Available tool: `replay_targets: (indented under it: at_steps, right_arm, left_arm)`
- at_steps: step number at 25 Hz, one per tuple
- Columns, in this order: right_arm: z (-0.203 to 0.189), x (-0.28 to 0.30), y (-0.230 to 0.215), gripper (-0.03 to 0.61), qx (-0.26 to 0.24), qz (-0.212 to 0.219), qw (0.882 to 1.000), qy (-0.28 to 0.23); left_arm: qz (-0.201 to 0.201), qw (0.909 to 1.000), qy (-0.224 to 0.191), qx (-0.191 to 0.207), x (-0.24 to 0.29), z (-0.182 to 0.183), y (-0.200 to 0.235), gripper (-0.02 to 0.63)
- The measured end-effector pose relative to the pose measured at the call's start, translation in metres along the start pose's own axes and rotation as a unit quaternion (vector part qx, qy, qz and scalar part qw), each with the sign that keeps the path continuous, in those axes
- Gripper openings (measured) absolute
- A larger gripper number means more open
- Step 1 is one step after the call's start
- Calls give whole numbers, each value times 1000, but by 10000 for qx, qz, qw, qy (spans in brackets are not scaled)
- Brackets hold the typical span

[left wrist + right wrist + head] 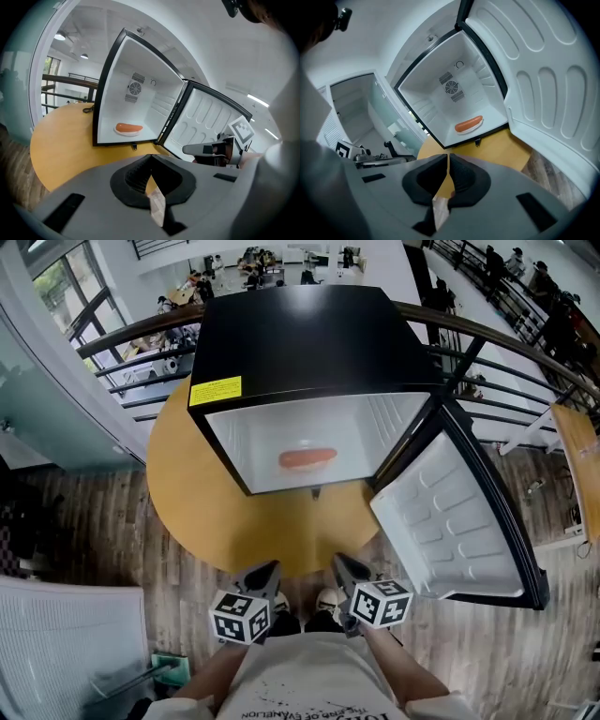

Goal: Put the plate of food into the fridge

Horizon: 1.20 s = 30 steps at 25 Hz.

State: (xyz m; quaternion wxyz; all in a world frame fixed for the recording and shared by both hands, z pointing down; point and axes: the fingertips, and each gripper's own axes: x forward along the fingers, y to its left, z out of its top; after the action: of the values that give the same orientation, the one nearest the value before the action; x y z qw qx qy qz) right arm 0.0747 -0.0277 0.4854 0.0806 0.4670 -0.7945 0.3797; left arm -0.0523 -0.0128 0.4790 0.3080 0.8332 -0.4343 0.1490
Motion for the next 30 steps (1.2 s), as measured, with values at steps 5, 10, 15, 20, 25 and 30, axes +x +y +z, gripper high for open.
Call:
replay_targets:
  at_steps: [5, 10, 15, 20, 25, 30]
  right_arm:
    - [-12, -3, 7, 35, -426, -115, 9990, 53]
    - [-7, -3, 8, 35, -644, -143, 9978, 17]
    - [-4, -2, 11, 35, -707, -136, 9974, -28]
    - [-2, -2, 11, 35, -805, -141, 9967, -24]
    - [0, -1, 9, 26, -1006, -258, 9946, 52]
    - [1, 0, 7, 26, -1050, -295, 9940, 59]
  left_arm:
    - [116, 9999, -37, 53, -2, 0, 3, 23]
    - [65, 9999, -59, 140, 1, 0, -7, 23]
    - [77, 9998, -74, 147, 3, -2, -11, 23]
    - [87, 9997, -102, 188, 7, 2, -13, 23]
    - [101, 9997, -106, 208, 9, 4, -12, 23]
    - [90, 9997, -107, 179, 10, 3, -11, 23]
